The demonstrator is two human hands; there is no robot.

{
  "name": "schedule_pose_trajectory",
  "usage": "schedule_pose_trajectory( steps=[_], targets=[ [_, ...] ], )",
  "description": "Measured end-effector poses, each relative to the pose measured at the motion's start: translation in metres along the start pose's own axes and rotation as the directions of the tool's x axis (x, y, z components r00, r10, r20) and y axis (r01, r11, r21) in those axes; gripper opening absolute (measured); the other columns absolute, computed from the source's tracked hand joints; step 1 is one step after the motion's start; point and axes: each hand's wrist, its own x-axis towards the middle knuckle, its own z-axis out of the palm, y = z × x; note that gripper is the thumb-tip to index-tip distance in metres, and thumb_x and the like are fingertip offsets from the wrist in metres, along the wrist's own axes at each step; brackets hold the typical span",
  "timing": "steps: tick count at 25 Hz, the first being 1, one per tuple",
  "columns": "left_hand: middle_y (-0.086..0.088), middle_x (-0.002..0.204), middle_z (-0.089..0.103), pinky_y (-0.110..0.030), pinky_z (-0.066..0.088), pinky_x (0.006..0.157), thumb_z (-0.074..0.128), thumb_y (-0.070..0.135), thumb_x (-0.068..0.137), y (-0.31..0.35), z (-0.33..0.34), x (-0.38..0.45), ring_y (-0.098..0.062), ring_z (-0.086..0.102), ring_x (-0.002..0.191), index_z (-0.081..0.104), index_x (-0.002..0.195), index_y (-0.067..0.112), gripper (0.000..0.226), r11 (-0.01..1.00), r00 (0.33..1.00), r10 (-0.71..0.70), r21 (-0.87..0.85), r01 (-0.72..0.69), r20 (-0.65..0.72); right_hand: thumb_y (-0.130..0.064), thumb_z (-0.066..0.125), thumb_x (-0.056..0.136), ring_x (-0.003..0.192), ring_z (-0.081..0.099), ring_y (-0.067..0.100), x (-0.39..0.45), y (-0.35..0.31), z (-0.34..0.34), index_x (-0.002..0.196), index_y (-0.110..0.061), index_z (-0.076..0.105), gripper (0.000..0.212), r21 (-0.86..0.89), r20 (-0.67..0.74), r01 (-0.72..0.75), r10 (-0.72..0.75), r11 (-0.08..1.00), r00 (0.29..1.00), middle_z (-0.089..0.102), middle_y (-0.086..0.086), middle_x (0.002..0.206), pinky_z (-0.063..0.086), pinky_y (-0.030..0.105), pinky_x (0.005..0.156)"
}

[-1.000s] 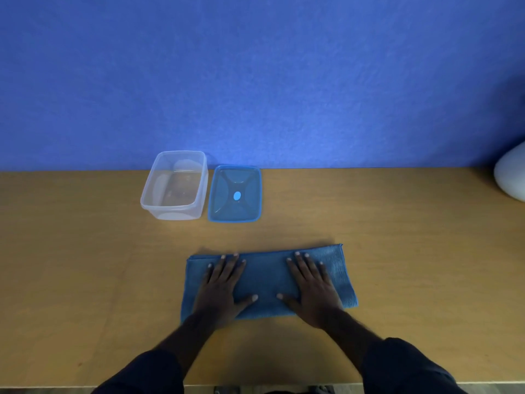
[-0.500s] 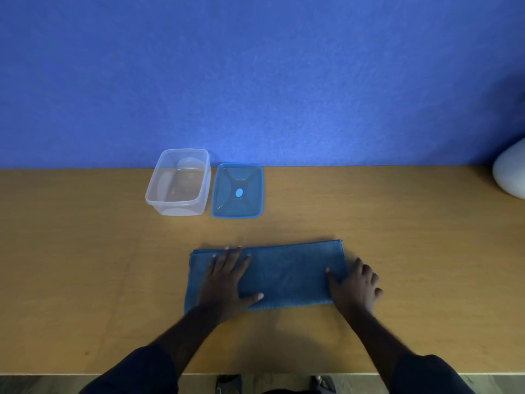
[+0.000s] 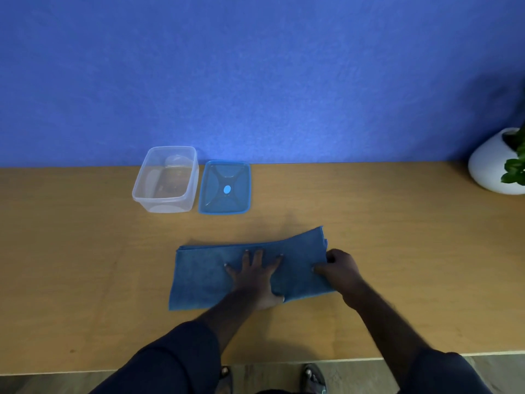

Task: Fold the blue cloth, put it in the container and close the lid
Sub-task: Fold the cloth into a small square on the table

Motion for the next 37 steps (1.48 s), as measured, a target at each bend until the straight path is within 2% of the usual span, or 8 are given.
schedule_pose_trajectory(
  steps=[8, 12, 16, 18, 22, 25, 29, 37],
  targets=[
    [0.006, 0.160, -0.005, -0.088, 0.003, 0.100, 0.071, 0.071, 0.057, 0.015, -0.013, 0.004, -0.049, -0.018, 0.147, -0.004, 0.149, 0.052, 0.120, 0.998, 0.989, -0.038, -0.041, 0.045, 0.140, -0.017, 0.070, 0.076, 0.074, 0.063, -0.001, -0.026, -0.029, 0.042, 0.145, -0.030, 0.033, 0.080, -0.152, 0.337, 0.372, -0.306, 0.916, 0.891, 0.059, -0.013, 0.089, 0.044, 0.010, 0.053],
    [-0.005, 0.154, 0.024, -0.056, 0.026, 0.117, 0.070, 0.052, 0.072, -0.021, -0.016, -0.014, -0.032, 0.020, 0.149, 0.022, 0.153, 0.028, 0.097, 0.974, 0.996, 0.005, -0.224, -0.026, -0.094, -0.052, 0.066, 0.082, 0.075, 0.057, -0.020, -0.028, -0.031, 0.066, 0.145, -0.031, 0.032, 0.075, -0.105, 0.512, 0.401, -0.296, 0.910, 0.806, 0.057, -0.021, 0.091, 0.040, 0.000, 0.057],
    [-0.005, 0.135, 0.051, -0.042, 0.041, 0.107, 0.068, 0.029, 0.079, -0.077, -0.013, -0.039, -0.026, 0.048, 0.129, 0.051, 0.137, 0.017, 0.061, 0.929, 0.911, -0.157, -0.369, 0.006, -0.381, -0.041, 0.059, 0.089, 0.108, 0.056, 0.017, -0.014, -0.015, 0.079, 0.126, -0.020, 0.058, 0.043, -0.386, 0.202, 0.588, -0.557, 0.711, 0.806, 0.062, 0.000, 0.108, 0.049, 0.034, 0.088],
    [-0.008, 0.129, 0.052, -0.046, 0.044, 0.101, 0.070, 0.032, 0.077, -0.099, -0.007, -0.048, -0.032, 0.051, 0.122, 0.053, 0.132, 0.017, 0.060, 0.902, 0.829, -0.351, -0.396, 0.173, -0.436, -0.043, 0.062, 0.085, 0.123, 0.043, 0.025, -0.008, -0.005, 0.083, 0.133, -0.019, 0.053, 0.054, -0.482, 0.118, 0.580, -0.608, 0.656, 0.785, 0.052, 0.003, 0.128, 0.040, 0.043, 0.102],
    [-0.013, 0.130, 0.043, -0.054, 0.045, 0.095, 0.072, 0.045, 0.076, -0.118, -0.003, -0.057, -0.039, 0.045, 0.122, 0.035, 0.138, 0.021, 0.076, 0.718, 0.774, -0.604, -0.553, 0.424, -0.190, -0.068, 0.055, 0.075, 0.147, 0.013, 0.020, -0.007, 0.014, 0.095, 0.153, -0.024, 0.017, 0.097, -0.527, 0.319, 0.599, -0.512, 0.604, 0.797, 0.019, -0.003, 0.160, 0.023, 0.042, 0.114],
    [-0.017, 0.130, 0.044, -0.050, 0.049, 0.096, 0.078, 0.033, 0.071, -0.123, -0.004, -0.053, -0.042, 0.051, 0.116, 0.034, 0.137, 0.013, 0.082, 0.616, 0.791, -0.606, -0.681, 0.396, -0.088, -0.076, 0.045, 0.072, 0.151, 0.003, 0.020, -0.004, 0.018, 0.105, 0.155, -0.027, -0.003, 0.108, -0.652, 0.496, 0.664, -0.456, 0.367, 0.739, -0.004, -0.005, 0.165, 0.020, 0.043, 0.114],
    [-0.012, 0.111, 0.067, -0.046, 0.059, 0.083, 0.074, 0.023, 0.062, -0.127, -0.023, -0.053, -0.033, 0.066, 0.097, 0.059, 0.120, 0.007, 0.062, 0.366, 0.807, -0.585, -0.863, 0.349, 0.078, -0.080, 0.041, 0.072, 0.151, -0.002, 0.023, 0.001, 0.010, 0.108, 0.154, -0.025, -0.008, 0.110, -0.704, 0.578, 0.667, -0.352, 0.242, 0.737, -0.010, -0.003, 0.165, 0.015, 0.049, 0.114],
    [0.009, 0.111, 0.064, -0.023, 0.047, 0.082, 0.073, 0.024, 0.070, -0.040, -0.051, -0.058, -0.013, 0.063, 0.101, 0.050, 0.134, 0.026, 0.068, 0.665, 0.949, -0.169, -0.741, -0.090, -0.267, -0.083, 0.036, 0.063, 0.150, 0.000, 0.022, 0.001, 0.011, 0.110, 0.154, -0.029, 0.001, 0.113, -0.735, 0.552, 0.633, -0.327, 0.243, 0.767, -0.002, -0.005, 0.165, 0.017, 0.051, 0.111]
  ],
)
